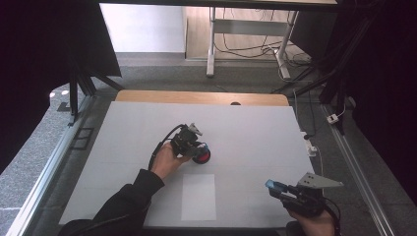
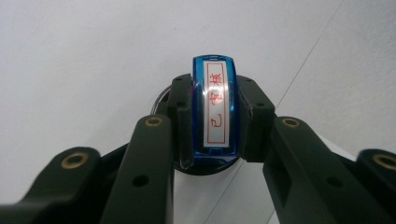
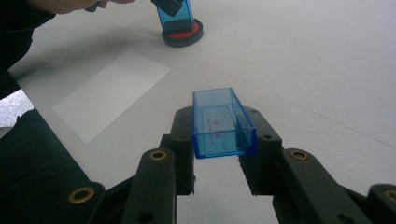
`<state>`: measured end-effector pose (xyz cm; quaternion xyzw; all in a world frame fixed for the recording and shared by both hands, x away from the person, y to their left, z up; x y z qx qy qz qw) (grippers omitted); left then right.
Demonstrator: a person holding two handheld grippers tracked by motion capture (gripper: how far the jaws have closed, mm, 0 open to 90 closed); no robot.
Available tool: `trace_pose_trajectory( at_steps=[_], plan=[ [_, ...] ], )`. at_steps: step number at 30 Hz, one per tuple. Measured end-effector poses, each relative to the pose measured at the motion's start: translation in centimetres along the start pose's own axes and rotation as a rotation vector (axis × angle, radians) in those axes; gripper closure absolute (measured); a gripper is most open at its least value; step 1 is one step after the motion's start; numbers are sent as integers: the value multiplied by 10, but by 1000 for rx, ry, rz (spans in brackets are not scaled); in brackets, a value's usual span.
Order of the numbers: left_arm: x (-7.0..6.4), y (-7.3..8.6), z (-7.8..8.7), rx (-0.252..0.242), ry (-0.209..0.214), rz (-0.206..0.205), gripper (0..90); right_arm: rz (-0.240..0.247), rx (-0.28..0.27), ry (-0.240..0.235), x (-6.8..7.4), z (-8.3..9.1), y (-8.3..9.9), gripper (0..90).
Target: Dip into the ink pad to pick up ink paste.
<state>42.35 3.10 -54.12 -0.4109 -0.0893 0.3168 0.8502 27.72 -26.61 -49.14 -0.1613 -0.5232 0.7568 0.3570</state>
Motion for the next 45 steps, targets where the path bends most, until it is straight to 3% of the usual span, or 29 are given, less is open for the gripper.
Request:
trace_pose_trajectory(
  at_steps=[4,8,20,34,45],
  plan=[
    [6,2,1,-18,46,56,705,-1,0,1,0,0,0,683],
    [7,3,1,-34,58,84,705,-2,-1,1,0,0,0,683],
    [0,3,1,-35,0,5,704,23,17,-7,2,-1,2,683],
    [3,2,3,-51,17,22,700,9,43,-11,1,-3,4,682],
    [-5,-8,21,-98,38,10,699,11,35,-17,1,-3,3,681]
  ],
)
Point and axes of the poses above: each handheld gripper's, and its own axes: z roughly backward along the jaws, y roughly out of its underside, x roughly to its left, the point moved 7 cm from there along -z, roughly forward along the jaws, and after that the axes turned 11 degrees about -x, right-handed, at the moved point
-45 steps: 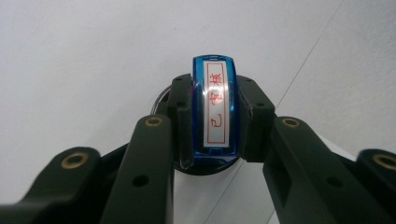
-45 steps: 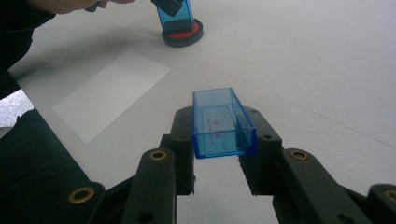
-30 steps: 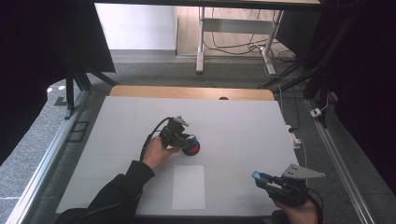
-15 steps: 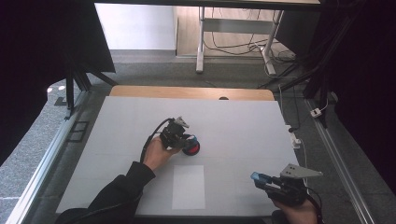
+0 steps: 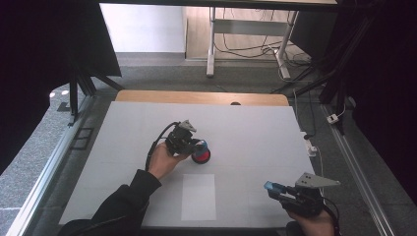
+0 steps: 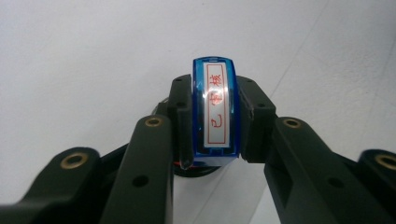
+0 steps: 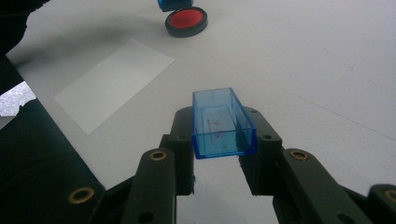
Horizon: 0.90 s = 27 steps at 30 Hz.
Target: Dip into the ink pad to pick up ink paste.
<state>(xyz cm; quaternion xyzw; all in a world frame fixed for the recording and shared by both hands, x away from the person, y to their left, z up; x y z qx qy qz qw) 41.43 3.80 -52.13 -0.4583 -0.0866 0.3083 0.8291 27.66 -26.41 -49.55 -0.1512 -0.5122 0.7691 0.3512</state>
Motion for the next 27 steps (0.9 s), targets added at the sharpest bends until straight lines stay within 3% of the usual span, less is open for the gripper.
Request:
trace_pose_trajectory(
  at_steps=[10,27],
  plan=[
    [-15,-3,13,-13,34,-29,698,1,-3,-3,1,0,0,681],
    [-34,1,39,-45,93,-13,697,5,-3,-8,1,1,0,681]
  ],
)
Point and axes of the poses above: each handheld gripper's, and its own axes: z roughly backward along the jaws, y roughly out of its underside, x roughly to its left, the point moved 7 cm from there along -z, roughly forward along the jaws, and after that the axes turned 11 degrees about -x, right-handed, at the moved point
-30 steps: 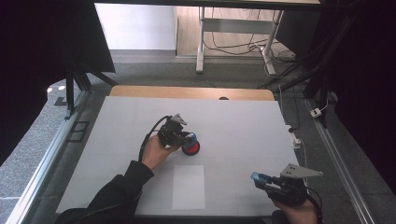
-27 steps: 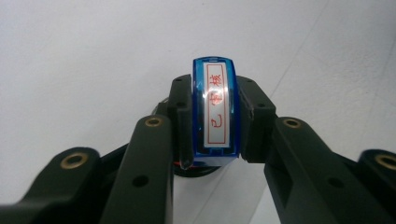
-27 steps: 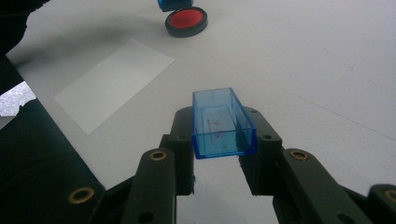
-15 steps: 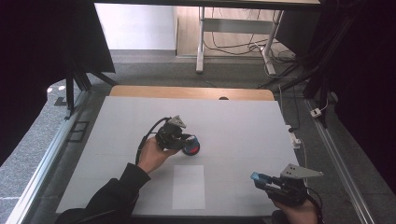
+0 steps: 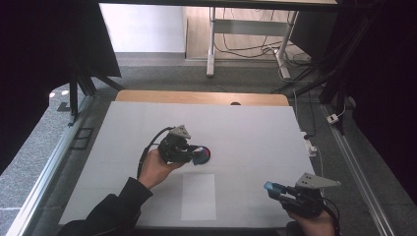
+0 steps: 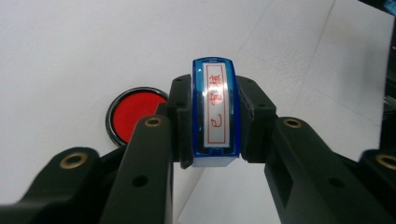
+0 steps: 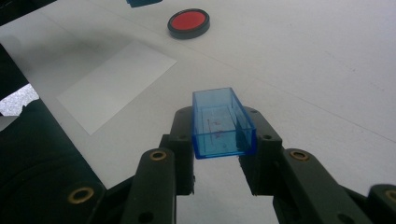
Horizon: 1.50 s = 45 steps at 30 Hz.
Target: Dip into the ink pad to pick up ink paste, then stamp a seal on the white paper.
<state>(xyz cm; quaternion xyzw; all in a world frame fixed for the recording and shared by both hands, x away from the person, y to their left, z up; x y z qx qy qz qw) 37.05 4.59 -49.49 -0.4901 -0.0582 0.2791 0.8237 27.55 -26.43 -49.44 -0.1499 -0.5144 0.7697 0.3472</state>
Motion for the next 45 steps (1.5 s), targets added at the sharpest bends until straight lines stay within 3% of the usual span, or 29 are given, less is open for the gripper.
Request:
trace_pose_trajectory(
  at_steps=[21,45],
  plan=[
    [-26,13,24,-16,34,6,697,6,-1,-3,1,0,0,682],
    [-43,36,10,45,45,-9,698,18,2,-12,3,-1,0,682]
  ],
)
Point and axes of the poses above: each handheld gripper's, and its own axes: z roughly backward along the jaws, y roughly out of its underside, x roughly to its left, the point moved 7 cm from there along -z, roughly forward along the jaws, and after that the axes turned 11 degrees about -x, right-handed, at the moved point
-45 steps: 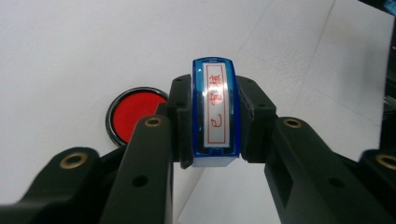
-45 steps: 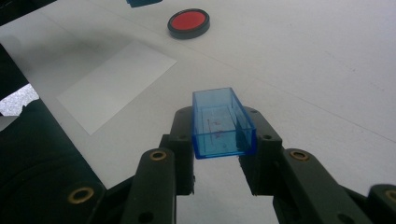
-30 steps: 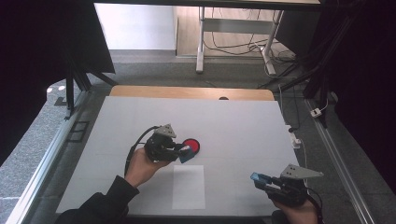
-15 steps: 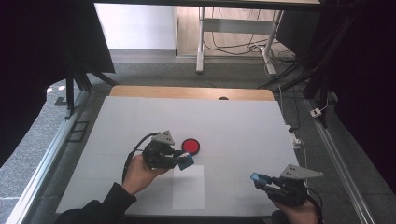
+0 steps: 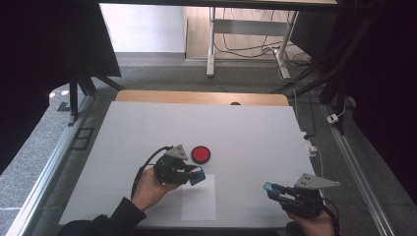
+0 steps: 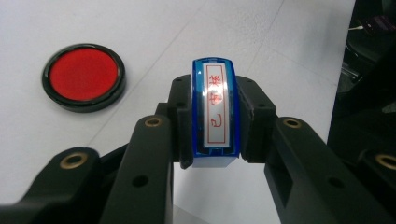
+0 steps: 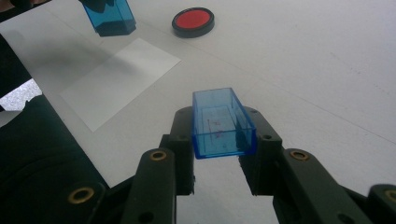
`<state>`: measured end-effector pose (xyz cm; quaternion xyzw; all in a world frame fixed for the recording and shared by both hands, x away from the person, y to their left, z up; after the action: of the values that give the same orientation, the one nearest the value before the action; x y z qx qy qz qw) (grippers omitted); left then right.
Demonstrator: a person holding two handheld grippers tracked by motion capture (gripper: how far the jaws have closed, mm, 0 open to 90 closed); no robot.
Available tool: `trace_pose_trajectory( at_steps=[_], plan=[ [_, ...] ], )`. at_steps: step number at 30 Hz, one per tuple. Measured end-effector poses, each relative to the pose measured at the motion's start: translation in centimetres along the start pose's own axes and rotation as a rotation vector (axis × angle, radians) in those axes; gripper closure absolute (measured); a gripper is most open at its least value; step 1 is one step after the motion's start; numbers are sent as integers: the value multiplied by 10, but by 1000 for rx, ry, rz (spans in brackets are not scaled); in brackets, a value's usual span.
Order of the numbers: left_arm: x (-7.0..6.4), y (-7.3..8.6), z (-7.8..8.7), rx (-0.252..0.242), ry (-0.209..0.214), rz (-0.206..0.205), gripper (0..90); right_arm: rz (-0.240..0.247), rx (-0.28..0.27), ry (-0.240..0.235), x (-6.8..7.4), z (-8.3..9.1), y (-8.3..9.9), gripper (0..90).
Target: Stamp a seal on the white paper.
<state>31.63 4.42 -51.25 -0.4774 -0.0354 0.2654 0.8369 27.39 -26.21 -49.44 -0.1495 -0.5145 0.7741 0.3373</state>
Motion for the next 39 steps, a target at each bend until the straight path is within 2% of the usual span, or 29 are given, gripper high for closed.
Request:
trace_pose_trajectory(
  at_steps=[8,13,27,31,36,39],
  plan=[
    [0,8,-12,38,-1,-15,699,-1,3,-2,0,0,0,681],
    [0,13,-19,53,2,-7,699,1,4,-8,0,0,0,682],
    [1,25,-27,88,-6,-4,700,1,6,-10,0,-1,0,682],
    [2,29,-30,113,-13,-23,700,0,2,-10,0,-1,0,682],
    [1,31,-31,112,-13,-30,703,0,3,-9,0,-1,0,681],
    [-1,31,-31,121,-27,-60,705,-1,3,-10,1,-2,0,682]
  ],
)
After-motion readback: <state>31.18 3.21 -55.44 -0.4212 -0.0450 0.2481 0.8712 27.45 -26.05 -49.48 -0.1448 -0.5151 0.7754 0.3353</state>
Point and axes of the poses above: each handheld gripper's, and its own axes: z roughly backward along the jaws, y roughly out of its underside, x roughly to its left, the point moved 7 cm from there along -z, roughly forward along the jaws, and after that the axes turned 11 degrees about -x, right-handed, at the moved point
